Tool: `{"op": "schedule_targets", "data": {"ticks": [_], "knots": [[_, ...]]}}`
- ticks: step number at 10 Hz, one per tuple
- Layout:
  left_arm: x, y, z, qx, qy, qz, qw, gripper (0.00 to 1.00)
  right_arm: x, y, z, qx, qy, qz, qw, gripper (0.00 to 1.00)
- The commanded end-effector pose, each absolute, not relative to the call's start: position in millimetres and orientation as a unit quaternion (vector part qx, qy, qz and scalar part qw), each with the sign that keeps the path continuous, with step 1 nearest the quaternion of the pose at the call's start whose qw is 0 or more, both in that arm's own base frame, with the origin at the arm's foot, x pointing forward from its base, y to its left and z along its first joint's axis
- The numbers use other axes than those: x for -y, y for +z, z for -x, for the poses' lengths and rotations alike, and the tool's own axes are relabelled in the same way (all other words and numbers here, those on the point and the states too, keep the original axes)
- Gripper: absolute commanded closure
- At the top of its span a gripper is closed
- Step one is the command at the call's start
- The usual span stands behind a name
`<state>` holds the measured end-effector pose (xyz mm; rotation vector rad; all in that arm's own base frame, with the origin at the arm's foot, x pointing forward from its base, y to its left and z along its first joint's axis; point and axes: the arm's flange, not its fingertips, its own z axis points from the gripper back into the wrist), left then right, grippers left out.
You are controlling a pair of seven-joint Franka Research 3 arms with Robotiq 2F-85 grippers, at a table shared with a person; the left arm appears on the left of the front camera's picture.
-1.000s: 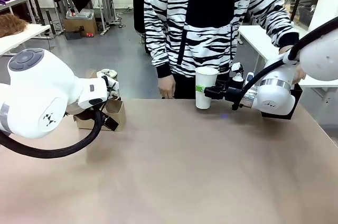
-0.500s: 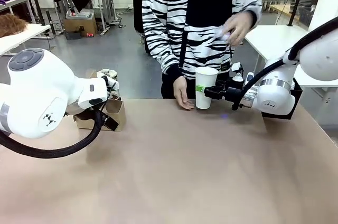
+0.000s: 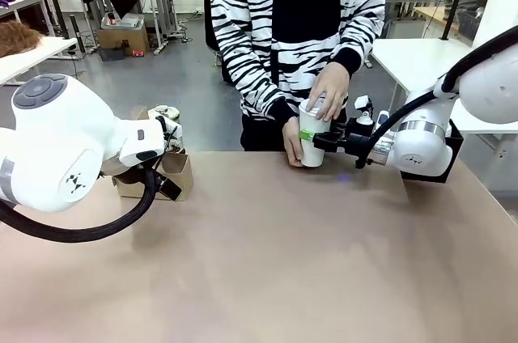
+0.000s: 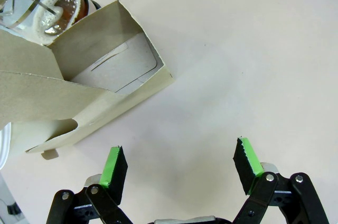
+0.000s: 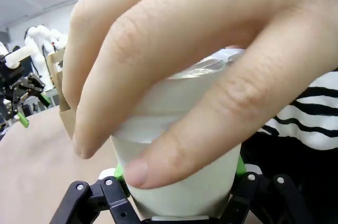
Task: Pour a drink into a cup and package it in a carrier.
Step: When a person places the Paper Cup Lid on the 600 ml Paper Cup , lift the 600 ml Paper Cup.
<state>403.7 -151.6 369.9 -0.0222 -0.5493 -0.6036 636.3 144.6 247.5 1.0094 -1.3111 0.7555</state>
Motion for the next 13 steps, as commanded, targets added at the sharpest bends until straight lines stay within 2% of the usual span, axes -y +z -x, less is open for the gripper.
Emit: {"op": "schedule_targets", "data": {"ticks": [1, 13], "knots": [[151.6, 370.4, -403.3, 0.268, -0.294, 0.012, 0.918, 0.0, -146.0, 250.6, -638.3, 0.572, 0.322, -0.439, 0.613, 0.2], [151.6, 370.4, -403.3, 0.268, -0.294, 0.012, 0.918, 0.0, -146.0, 250.6, -638.3, 0.572, 0.322, -0.439, 0.613, 0.2]]}}
